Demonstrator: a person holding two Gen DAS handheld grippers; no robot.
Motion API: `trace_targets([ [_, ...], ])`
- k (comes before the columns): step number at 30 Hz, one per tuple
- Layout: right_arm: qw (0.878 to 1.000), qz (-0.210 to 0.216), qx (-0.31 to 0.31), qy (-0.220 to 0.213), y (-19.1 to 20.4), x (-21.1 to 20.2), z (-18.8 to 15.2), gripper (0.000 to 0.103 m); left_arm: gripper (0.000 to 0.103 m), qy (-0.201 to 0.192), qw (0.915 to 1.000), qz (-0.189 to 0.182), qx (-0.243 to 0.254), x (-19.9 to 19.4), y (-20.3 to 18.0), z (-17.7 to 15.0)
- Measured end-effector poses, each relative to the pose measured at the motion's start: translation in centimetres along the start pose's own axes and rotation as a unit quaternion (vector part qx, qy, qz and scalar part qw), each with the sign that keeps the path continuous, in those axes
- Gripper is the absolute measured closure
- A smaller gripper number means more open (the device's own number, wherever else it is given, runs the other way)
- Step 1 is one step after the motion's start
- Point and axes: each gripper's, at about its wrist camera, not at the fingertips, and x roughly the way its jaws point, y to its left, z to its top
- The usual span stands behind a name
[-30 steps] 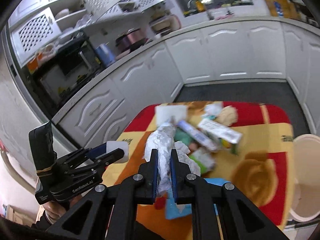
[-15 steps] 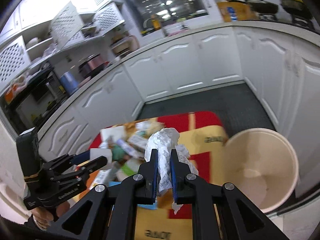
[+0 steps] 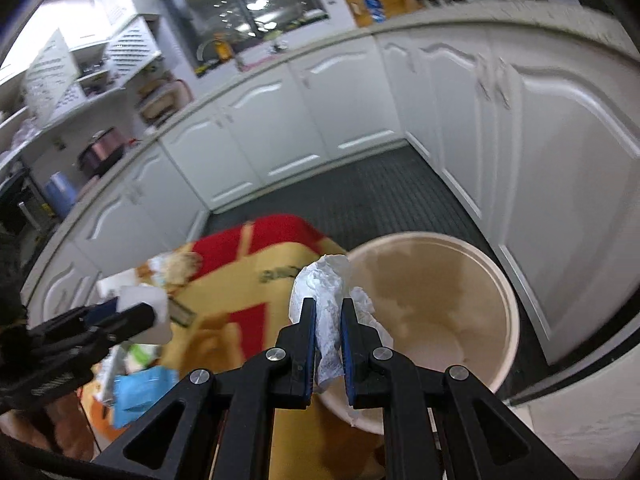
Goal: Collect trash
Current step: 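Open the right gripper to drop the tissues into the bin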
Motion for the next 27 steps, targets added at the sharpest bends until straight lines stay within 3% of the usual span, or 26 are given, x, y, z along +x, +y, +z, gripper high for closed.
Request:
trace_targets([
  [7, 0.999, -0.022, 0.031, 0.022, -3.8, 2.2, -0.3, 0.092, 0.052, 0.034, 0.9987, -0.035, -0.016, 5.4, -1.7, 1.7],
  [8, 0.999, -0.031, 0.033, 0.025, -4.2, 2.4, -0.3, 0.087, 0.052, 0.040, 0.9980, -0.043, -0.022, 5.9, -1.6, 1.8],
  [10, 0.998, -0.049, 0.037, 0.028, -4.8, 2.7, -0.4, 0.058, 0.052, 0.054, 0.9962, -0.060, -0.032, 6.9, -1.5, 1.9],
  [11, 0.998, -0.049, 0.038, 0.024, -5.0, 2.7, -0.5, 0.055, 0.052, 0.058, 0.9954, -0.068, -0.036, 7.2, -1.5, 1.9],
  [20, 0.997, -0.034, 0.048, 0.039, -5.3, 3.1, -1.5, 0.053, 0.045, 0.054, 0.9913, -0.095, -0.074, 7.3, -0.7, 1.5],
  [24, 0.998, -0.025, 0.044, 0.038, -4.4, 2.9, -2.1, 0.040, 0.043, 0.048, 0.9897, -0.101, -0.089, 7.0, -0.4, 1.8],
  [27, 0.998, -0.026, 0.036, 0.040, -3.9, 2.8, -2.3, 0.039, 0.043, 0.044, 0.9915, -0.091, -0.082, 6.2, -0.4, 1.9],
])
